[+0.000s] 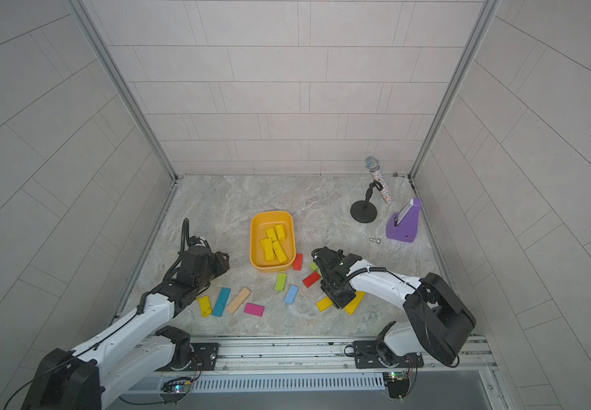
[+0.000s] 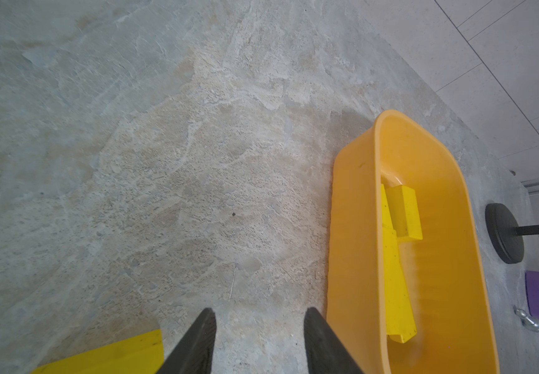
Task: Pick out the yellow building blocks
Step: Pick up the building block from the center of the board.
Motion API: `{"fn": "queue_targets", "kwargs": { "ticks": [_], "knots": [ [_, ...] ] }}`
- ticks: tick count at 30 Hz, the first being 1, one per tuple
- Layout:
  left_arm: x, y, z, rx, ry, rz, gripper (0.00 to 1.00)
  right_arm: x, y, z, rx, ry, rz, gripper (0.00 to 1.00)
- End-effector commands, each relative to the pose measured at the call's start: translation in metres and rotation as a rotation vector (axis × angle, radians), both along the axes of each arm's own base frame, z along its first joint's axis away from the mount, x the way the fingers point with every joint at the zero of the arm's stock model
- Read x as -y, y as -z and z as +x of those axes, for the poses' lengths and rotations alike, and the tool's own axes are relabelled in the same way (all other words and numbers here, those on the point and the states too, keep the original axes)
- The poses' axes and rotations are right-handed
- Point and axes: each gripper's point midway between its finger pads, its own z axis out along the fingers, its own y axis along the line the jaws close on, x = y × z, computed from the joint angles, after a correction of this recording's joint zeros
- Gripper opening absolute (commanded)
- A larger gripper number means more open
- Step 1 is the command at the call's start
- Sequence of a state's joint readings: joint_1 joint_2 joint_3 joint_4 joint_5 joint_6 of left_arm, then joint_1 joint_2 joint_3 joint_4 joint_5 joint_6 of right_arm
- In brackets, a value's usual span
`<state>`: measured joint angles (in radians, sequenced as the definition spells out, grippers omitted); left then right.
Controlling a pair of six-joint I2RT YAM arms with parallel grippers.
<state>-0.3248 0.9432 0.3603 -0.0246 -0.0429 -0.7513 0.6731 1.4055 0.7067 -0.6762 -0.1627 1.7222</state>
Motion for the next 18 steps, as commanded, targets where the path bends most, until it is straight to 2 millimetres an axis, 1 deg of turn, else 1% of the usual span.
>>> {"fn": "queue_targets", "kwargs": {
  "ticks": [1, 5, 8, 15, 18],
  "knots": [
    [-0.0064, 0.0012, -0.0002, -0.007, -0.03, 0.014, 0.5, -0.0004, 0.0053, -0.0007, -0.027, 0.049, -0.002, 0.46],
    [-0.0073, 0.0008, 0.0, -0.006, -0.032, 0.016, 0.5, -0.0013, 0.0112, -0.0013, -0.043, 0.039, -0.009, 0.46],
    [-0.0075, 0.0008, 0.0, -0.007, -0.033, 0.018, 0.49, -0.0021, 0.0138, -0.0015, -0.056, 0.035, -0.012, 0.42],
    [-0.0081, 0.0005, 0.0, -0.007, -0.033, 0.022, 0.49, -0.0026, 0.012, 0.0004, -0.048, 0.031, -0.011, 0.27],
    [-0.0087, 0.0006, 0.0001, -0.007, -0.035, 0.024, 0.49, -0.0029, 0.0065, 0.0035, -0.029, 0.027, -0.007, 0.21]
  ]
}}
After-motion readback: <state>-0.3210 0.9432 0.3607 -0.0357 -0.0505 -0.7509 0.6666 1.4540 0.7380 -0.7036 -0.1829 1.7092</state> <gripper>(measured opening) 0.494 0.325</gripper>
